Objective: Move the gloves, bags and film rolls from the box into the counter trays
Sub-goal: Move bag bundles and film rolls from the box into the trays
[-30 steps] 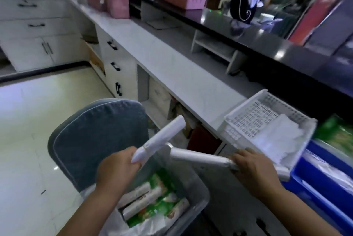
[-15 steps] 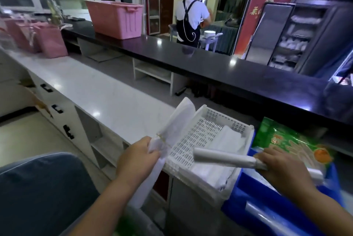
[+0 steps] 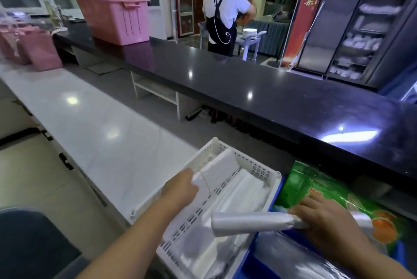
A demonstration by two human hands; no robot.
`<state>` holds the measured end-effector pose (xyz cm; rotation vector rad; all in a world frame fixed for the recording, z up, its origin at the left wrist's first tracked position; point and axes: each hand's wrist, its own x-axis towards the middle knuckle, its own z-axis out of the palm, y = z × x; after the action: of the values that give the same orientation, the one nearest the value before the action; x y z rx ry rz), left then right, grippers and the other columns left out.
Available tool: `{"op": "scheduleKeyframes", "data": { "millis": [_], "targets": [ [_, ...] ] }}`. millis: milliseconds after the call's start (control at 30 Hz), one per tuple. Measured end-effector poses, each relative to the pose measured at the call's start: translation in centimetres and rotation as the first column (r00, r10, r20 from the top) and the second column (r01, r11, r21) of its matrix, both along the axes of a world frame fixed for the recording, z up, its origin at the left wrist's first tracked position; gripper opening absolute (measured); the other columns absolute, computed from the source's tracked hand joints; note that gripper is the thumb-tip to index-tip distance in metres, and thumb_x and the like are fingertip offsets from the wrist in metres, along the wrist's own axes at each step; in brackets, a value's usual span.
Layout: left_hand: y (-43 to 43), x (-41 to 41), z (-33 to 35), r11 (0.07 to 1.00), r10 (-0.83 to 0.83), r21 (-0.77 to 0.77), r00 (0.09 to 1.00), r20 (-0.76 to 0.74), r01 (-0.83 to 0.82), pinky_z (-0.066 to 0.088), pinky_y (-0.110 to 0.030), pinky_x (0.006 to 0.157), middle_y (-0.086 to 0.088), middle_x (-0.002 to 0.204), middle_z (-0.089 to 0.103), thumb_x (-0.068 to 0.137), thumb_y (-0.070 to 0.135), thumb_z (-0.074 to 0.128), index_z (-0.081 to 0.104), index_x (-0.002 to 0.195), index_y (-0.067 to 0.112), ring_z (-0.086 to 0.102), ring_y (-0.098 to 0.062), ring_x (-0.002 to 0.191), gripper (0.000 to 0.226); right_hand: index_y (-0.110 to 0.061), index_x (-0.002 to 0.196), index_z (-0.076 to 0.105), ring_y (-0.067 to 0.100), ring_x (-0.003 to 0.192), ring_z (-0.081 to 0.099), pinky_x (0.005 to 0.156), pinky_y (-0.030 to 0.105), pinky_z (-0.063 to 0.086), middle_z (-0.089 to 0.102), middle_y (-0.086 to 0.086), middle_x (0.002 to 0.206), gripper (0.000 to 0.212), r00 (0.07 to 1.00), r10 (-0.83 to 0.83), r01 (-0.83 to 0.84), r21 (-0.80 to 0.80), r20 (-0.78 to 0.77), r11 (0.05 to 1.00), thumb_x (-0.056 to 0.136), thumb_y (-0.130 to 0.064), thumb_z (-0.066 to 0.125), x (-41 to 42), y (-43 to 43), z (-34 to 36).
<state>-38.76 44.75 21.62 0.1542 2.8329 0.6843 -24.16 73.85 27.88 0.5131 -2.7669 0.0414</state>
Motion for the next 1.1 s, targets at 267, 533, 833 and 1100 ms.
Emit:
{"op": "scheduleKeyframes", "data": {
  "millis": [267,533,833,1100],
  "targets": [
    [-0.6,0.6,-3.7,0.928,-0.307,-0.285,0.924,-0.226,0.239,0.026,-0.037,0.111,-0.002,0.148,0.034,0.089,0.030,0.049,0.030,0.140,0.024,0.029,-0.024,0.136,0.055,-0.025,0.068,0.072,0.019,0.052,0.060,0.043,0.022,0.046,0.063,-0.008,0.060,0.037,0.995,0.085,-0.085,0.000,0.051,0.996,0.038,-0.014,0.090,-2.6,-0.1,-0.2],
    [-2.6,-1.4,-5.3,0.764,-0.611,-0.339,0.785,-0.107,0.549,-0.010,-0.031,0.114,0.005,0.158,-0.005,0.094,0.037,0.040,0.002,0.147,0.032,-0.008,-0.012,0.144,0.066,-0.027,0.070,0.071,0.018,0.056,0.062,0.044,0.025,0.049,0.064,-0.010,0.062,0.036,0.994,0.035,-0.037,0.020,0.099,0.999,0.041,-0.013,0.088,-3.0,-1.3,0.3],
    [0.4,2.7,6.0,0.773,-0.632,0.070,0.775,0.009,0.630,0.044,-0.035,0.073,0.001,0.089,0.063,0.085,0.061,0.028,0.049,0.081,0.025,0.056,-0.021,0.084,0.042,-0.027,0.065,0.068,0.013,0.057,0.061,0.046,0.017,0.044,0.063,-0.013,0.061,0.026,0.982,0.136,-0.150,0.103,0.132,0.983,0.044,-0.025,0.083,-5.4,-5.4,2.6],
    [-0.5,5.6,6.7,0.904,-0.422,-0.200,0.865,-0.272,0.378,0.030,-0.034,0.063,-0.001,0.108,0.059,0.089,0.020,0.042,0.043,0.105,0.022,0.058,-0.028,0.095,0.016,-0.024,0.076,0.068,0.017,0.066,0.065,0.064,0.029,0.053,0.069,-0.009,0.070,0.018,0.976,0.191,-0.195,0.022,0.106,0.981,0.064,-0.033,0.078,-8.5,-9.9,3.5]
  ]
}}
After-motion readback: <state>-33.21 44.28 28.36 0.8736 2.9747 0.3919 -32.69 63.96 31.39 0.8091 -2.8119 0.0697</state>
